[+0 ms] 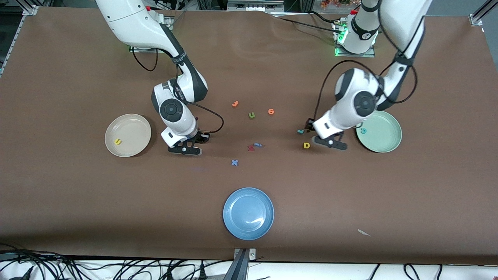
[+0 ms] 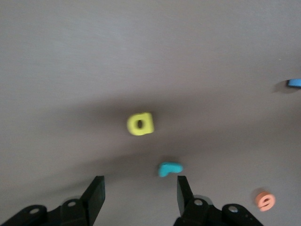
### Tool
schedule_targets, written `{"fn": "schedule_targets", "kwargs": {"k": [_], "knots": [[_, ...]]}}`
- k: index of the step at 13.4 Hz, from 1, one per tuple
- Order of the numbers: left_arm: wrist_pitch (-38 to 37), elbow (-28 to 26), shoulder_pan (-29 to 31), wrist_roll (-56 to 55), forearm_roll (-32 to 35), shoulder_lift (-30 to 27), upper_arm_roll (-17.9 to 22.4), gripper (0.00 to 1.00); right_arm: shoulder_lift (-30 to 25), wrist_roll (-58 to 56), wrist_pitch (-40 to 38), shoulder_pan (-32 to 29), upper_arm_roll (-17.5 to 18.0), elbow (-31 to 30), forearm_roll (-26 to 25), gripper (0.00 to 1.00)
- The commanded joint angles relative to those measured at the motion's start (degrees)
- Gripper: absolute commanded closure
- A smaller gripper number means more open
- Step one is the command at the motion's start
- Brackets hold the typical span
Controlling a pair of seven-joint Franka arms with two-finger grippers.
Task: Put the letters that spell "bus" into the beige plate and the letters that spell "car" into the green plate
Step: 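Grasp the cyan p with the right gripper while the left gripper reaches r, then place the cyan p on the white plate while the left gripper grasps r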
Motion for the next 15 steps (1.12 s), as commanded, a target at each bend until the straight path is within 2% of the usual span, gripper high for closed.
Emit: {"fn": "schedule_targets", "kwargs": {"k": [1,2,5,8,11,15], "knots": [[4.44,3.77,-4.05,-4.7,-1.31,5.41,0.74,0.29,-0.17,0.44,0.17,-0.03,0.21,-1.32,0.45,0.8],[5.86,3.68,-4.67,-5.06,-1.13,6.38,0.74,0.29,-0.17,0.35,0.17,-0.03,0.21,-1.23,0.45,0.84],[5.96,3.33,-4.77,-4.89,-0.87,7.01,1.01,0.27,-1.31,0.61,-2.98,-0.03,-0.05,-0.53,0.45,0.84],[5.96,2.98,-4.68,-4.72,-0.78,7.01,1.18,0.27,-4.21,-0.96,-13.06,-0.38,-2.85,3.5,0.36,0.84],[5.96,0.62,-4.68,-5.07,-0.78,6.83,1.18,0.26,-6.49,-5.17,-23.7,-0.38,-7.94,7.9,0.19,0.84],[5.87,-2.73,-4.77,-4.98,-0.78,5.52,1.18,0.25,-7.82,-15.89,-26.72,-0.38,-17.34,7.39,0.19,0.84]]}}
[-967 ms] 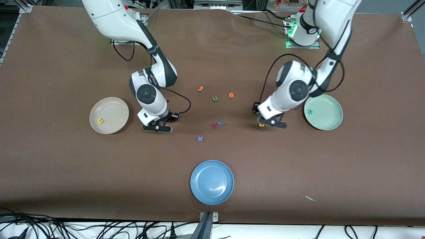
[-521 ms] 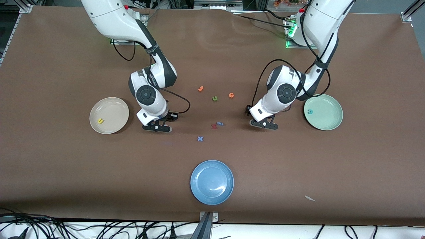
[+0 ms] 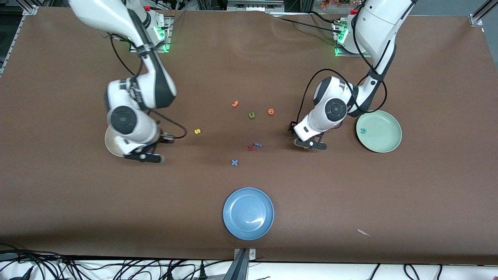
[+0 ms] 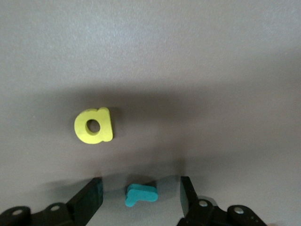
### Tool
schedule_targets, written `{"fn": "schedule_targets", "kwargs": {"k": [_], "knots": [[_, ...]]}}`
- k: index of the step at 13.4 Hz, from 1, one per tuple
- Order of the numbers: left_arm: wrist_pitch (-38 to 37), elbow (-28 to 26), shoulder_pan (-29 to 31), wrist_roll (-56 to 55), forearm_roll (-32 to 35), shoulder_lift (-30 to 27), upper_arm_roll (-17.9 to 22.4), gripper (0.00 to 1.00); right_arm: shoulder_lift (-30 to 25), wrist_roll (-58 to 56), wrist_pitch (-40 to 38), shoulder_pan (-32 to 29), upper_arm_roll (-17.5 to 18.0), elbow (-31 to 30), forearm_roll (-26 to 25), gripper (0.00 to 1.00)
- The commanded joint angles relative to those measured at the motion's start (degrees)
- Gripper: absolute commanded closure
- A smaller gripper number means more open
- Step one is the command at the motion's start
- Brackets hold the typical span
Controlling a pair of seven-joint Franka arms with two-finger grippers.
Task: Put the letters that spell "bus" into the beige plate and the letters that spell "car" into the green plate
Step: 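Place the cyan p on the white plate while the left gripper grasps r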
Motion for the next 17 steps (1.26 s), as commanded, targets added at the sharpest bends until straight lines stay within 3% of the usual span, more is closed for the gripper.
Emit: {"fn": "schedule_targets", "kwargs": {"k": [1,4,8,9,11,14,17], "knots": [[-0.33,-2.71,-0.33,0.08,-0.78,-1.57,0.29,0.25,0.36,-7.28,-1.02,-0.55,-4.7,-0.63,0.22,0.84],[-0.33,-2.71,-0.42,0.0,-0.78,-1.57,0.29,0.3,3.17,-16.6,0.9,-5.9,-5.69,-1.42,0.57,0.84],[-0.5,-2.62,-0.86,0.17,-0.69,-1.74,0.29,0.68,5.9,-20.67,6.18,-6.8,-5.42,-6.51,2.77,0.81],[-0.59,-2.53,-0.86,0.26,-0.69,-1.83,0.29,0.72,6.25,-20.67,6.18,-6.8,-5.42,-6.52,2.77,0.76],[-0.59,-2.44,-0.86,0.26,-0.69,-1.83,0.29,0.73,6.08,-20.5,5.75,-6.8,-5.42,-6.52,2.86,0.01],[-0.59,-2.27,-0.86,0.35,-0.69,-1.83,0.29,0.78,3.98,-19.71,4.17,-6.45,-5.25,-5.47,2.95,0.01],[-1.99,-2.18,-0.6,0.44,-0.69,-3.4,0.29,0.98,1.69,-15.68,0.13,-5.66,-5.07,-3.18,4.0,0.0]]}}
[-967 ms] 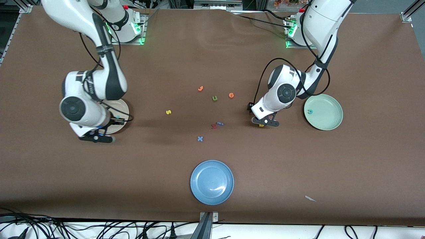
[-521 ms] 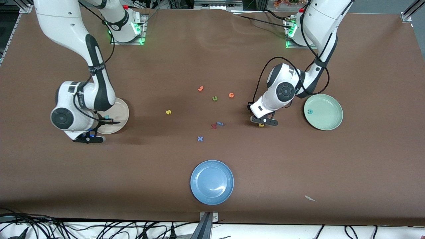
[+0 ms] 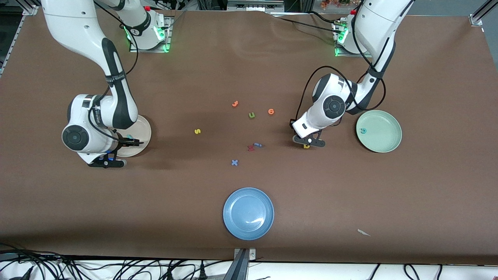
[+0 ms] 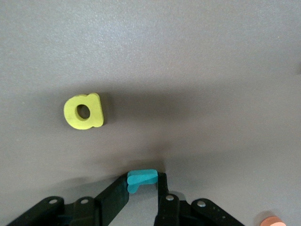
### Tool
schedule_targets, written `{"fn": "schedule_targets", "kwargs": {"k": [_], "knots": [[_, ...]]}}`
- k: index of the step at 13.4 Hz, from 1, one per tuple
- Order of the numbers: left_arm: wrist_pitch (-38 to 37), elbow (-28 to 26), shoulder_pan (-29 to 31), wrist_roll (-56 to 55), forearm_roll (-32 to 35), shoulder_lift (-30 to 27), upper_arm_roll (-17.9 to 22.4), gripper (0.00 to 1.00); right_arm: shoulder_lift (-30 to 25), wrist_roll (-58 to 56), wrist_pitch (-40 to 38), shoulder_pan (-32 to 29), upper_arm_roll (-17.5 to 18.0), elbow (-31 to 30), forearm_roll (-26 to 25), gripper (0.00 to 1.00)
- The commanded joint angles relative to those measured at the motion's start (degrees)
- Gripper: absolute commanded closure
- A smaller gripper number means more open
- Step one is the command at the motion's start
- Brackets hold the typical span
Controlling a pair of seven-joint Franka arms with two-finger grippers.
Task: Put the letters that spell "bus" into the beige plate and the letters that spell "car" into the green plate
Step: 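Place the cyan p on the white plate while the left gripper grasps r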
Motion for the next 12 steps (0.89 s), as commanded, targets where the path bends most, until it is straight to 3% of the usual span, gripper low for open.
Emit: {"fn": "schedule_targets", "kwargs": {"k": [1,5,7,12], "knots": [[-3.1,-1.04,0.16,0.44,-0.34,-3.37,0.83,1.0,-3.58,4.56,-4.06,1.33,0.38,1.25,0.89,0.0],[-8.11,-1.13,5.07,0.79,5.35,-8.99,1.36,1.0,-7.46,13.52,-4.68,5.89,0.72,1.52,0.89,0.0],[-11.53,-1.57,10.68,6.37,9.75,-12.33,1.36,1.0,-7.55,20.28,-4.6,8.62,1.6,1.52,0.98,0.0],[-14.36,-7.35,20.89,23.97,10.12,-17.26,2.67,1.0,-5.01,35.59,2.15,9.25,10.91,-0.41,0.89,0.01]]}}
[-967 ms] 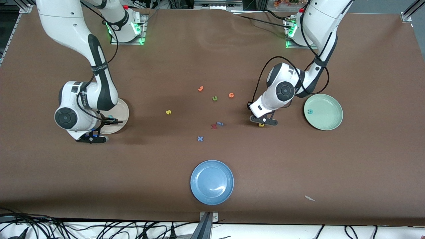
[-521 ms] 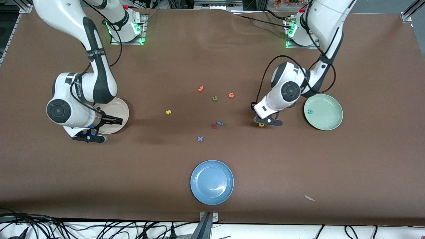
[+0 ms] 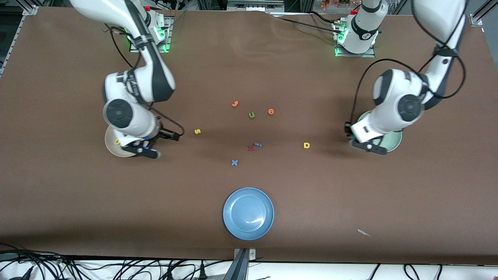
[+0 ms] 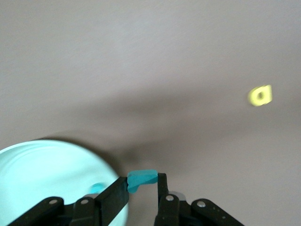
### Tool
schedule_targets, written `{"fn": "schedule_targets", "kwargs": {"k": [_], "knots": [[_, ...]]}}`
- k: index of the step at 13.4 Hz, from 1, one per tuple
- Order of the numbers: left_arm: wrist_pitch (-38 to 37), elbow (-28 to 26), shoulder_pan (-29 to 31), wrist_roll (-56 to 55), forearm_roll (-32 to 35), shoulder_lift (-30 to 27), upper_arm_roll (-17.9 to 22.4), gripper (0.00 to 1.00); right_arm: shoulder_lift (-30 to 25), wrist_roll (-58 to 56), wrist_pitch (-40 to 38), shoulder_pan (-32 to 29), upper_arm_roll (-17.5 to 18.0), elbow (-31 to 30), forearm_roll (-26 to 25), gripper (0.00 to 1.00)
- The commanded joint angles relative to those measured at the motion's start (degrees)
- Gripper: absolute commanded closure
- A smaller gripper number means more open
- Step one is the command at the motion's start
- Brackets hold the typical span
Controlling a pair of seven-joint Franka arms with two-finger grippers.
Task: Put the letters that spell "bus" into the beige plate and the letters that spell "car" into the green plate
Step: 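Place the cyan p on the white plate while the left gripper grasps r, then place the cyan r on the green plate while the right gripper reaches s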
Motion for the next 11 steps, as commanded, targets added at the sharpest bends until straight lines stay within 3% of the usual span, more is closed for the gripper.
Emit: {"fn": "schedule_targets", "kwargs": {"k": [1,2,3,4,6,7,9,11], "knots": [[0.07,-5.91,2.23,5.8,1.37,-3.87,2.06,1.0,2.01,3.97,4.78,0.21,3.04,-2.11,0.44,0.01],[0.25,-7.49,2.32,7.39,1.37,-4.31,3.39,1.0,2.89,4.58,6.53,0.21,3.92,-2.99,0.44,0.01],[0.51,-8.2,2.75,7.84,1.37,-4.32,4.44,0.92,3.42,4.76,8.99,0.21,4.62,-4.83,0.53,0.01],[0.77,-8.29,2.93,7.76,1.37,-4.14,4.54,0.8,3.51,4.85,11.88,0.21,5.41,-7.19,0.53,0.01],[0.95,-8.21,2.76,7.32,1.37,-4.14,4.45,0.4,3.51,5.03,17.86,0.21,7.0,-11.25,0.53,0.01],[1.39,-8.12,2.59,7.32,1.37,-4.14,4.45,0.31,3.94,5.03,19.54,0.21,7.79,-11.52,0.53,0.01],[1.65,-7.68,2.23,7.4,1.28,-4.31,4.37,0.25,5.09,4.77,20.7,0.3,8.58,-11.52,0.44,0.01],[1.91,-6.81,0.75,6.88,0.67,-3.97,3.93,0.26,6.14,4.33,22.71,0.38,8.76,-11.87,0.18,0.01]]}}
